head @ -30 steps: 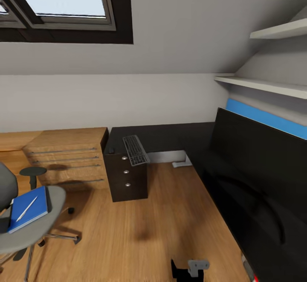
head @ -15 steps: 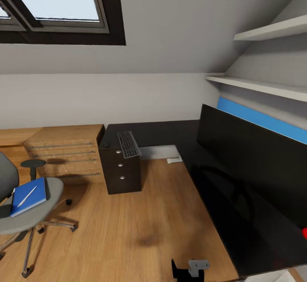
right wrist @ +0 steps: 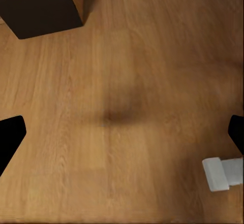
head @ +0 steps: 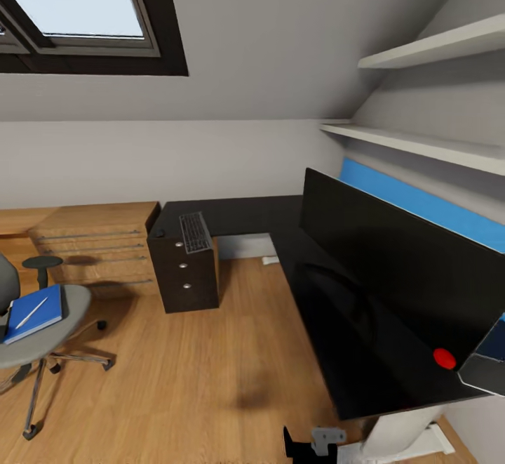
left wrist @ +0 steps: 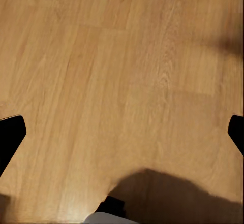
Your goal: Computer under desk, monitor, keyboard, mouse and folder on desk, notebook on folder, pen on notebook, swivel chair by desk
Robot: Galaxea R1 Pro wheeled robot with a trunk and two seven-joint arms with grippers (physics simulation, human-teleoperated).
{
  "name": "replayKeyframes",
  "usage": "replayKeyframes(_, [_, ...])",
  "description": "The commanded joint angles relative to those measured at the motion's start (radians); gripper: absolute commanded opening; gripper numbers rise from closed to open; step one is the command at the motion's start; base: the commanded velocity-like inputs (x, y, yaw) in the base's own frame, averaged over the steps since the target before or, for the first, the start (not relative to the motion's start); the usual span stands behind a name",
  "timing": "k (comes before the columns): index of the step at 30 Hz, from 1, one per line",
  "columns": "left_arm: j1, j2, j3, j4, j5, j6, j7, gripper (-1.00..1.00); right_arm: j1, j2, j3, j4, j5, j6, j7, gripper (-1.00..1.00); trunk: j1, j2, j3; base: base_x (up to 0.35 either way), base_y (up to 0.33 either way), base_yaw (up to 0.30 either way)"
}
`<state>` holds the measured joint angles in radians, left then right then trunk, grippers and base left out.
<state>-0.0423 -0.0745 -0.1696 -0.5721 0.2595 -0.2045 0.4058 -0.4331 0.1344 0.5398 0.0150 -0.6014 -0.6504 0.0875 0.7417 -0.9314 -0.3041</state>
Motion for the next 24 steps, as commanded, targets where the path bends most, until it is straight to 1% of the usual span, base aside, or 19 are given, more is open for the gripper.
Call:
replayKeyframes(1, [-0.001, 0.001, -0.007, 0.0, 0.01, -0.005, 0.007, 1.0, -0.001, 0.0, 0.002, 0.002, -0.011, -0.003, 0.009, 1.0, 0.0, -0.001, -0.001, -0.155, -0.311, -0.112])
replayKeyframes(8, [-0.001, 0.002, -0.007, 0.0, 0.01, -0.006, 0.007, 1.0, -0.001, 0.001, 0.002, 0.002, -0.011, -0.003, 0.009, 1.0, 0.0, -0.001, -0.001, -0.155, -0.311, -0.209])
replayKeyframes(24, [-0.001, 0.002, -0.007, 0.0, 0.01, -0.007, 0.007, 1.0, -0.001, 0.001, 0.002, 0.001, -0.011, -0.003, 0.009, 1.0, 0.0, -0.001, -0.001, -0.198, -0.285, -0.26])
